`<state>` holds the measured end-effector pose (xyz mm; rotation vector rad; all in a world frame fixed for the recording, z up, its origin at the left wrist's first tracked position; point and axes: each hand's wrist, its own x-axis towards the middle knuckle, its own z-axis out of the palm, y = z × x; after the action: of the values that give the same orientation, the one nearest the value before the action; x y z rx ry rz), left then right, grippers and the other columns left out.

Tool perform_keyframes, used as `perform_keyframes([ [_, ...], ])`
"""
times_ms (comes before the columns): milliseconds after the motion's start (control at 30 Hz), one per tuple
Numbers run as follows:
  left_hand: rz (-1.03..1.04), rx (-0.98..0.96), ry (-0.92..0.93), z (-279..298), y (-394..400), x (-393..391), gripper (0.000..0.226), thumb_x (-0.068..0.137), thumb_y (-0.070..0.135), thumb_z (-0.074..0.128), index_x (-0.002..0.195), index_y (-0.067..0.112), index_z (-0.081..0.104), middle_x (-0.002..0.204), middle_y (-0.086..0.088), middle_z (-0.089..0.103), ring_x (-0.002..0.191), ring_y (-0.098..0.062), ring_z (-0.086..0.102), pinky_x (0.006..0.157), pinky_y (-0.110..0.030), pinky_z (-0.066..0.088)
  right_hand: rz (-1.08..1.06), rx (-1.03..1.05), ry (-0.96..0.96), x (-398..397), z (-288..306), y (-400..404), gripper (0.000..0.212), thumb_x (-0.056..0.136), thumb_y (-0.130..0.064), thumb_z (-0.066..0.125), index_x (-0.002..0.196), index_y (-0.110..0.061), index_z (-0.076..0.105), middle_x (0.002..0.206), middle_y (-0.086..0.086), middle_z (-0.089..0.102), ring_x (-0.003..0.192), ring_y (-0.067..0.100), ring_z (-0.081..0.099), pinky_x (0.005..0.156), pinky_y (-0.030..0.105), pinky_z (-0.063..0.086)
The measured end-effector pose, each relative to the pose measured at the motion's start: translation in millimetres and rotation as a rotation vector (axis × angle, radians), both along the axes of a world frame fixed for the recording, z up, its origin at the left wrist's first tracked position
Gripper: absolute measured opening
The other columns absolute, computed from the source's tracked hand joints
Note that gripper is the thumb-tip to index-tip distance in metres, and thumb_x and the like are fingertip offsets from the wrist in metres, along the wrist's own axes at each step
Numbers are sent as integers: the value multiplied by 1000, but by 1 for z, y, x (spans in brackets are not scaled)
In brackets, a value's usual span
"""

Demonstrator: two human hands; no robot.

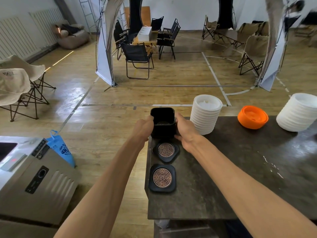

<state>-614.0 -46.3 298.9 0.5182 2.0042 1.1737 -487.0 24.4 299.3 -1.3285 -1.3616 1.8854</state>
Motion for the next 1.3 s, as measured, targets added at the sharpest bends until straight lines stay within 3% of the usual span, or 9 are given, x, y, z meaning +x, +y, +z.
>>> perform_keyframes([
  [133,17,38,176,6,-9,9,36,99,37,41,87,9,59,86,-9,57,77,-22,53,72,-36,41,14,22,8,5,4,-6,39,98,-46,45,103,-15,67,97,4,71,93,16,64,90,36,52],
  [233,87,115,477,15,-28,30,33,95,33,52,120,14,62,111,-3,61,103,-21,58,90,-37,46,-22,130,-17,19,9,-14,31,98,-28,49,69,-19,57,65,-2,54,64,12,47,63,28,39],
  [333,58,250,603,27,-43,70,25,91,27,60,115,19,65,107,0,66,99,-16,63,92,-34,49,-36,280,-48,46,14,-26,18,97,-20,54,84,-19,67,73,-8,60,68,6,52,61,23,39],
  [467,-95,286,563,33,-47,135,18,92,26,61,109,23,70,95,13,69,85,6,61,73,-8,42,-63,363,-31,107,25,-38,16,92,-23,62,101,-15,74,92,-7,71,88,7,64,84,31,54],
  [633,-278,304,524,29,-36,225,12,94,25,63,105,28,67,86,23,65,85,15,59,66,-6,44,-176,329,-4,224,32,-43,14,91,-19,64,99,-17,75,94,0,75,95,12,69,93,39,55],
  [800,-489,324,460,13,-14,351,10,93,22,64,97,29,70,84,17,71,79,3,64,69,-9,46,-263,264,-8,368,19,-50,14,95,-18,61,99,-19,74,98,1,76,96,12,71,92,39,56],
  [967,-743,325,404,-12,3,482,12,94,21,64,98,30,69,87,19,70,85,6,64,72,-5,45,-357,205,-97,513,-16,-52,13,97,-15,60,99,-19,72,91,-2,78,87,7,73,79,24,57],
  [1133,-889,116,343,-90,39,591,14,95,22,62,105,23,71,94,12,70,87,2,64,76,-13,51,-427,18,-293,625,-98,-37,14,98,-14,58,98,-18,72,92,3,77,81,11,73,74,23,55],
  [1300,-992,-272,335,-196,77,658,23,93,17,58,115,16,66,119,-6,69,111,-23,63,91,-31,50,-404,-118,-517,678,-191,-11,15,88,-14,60,83,-16,74,86,10,76,82,22,72,75,34,54],
])
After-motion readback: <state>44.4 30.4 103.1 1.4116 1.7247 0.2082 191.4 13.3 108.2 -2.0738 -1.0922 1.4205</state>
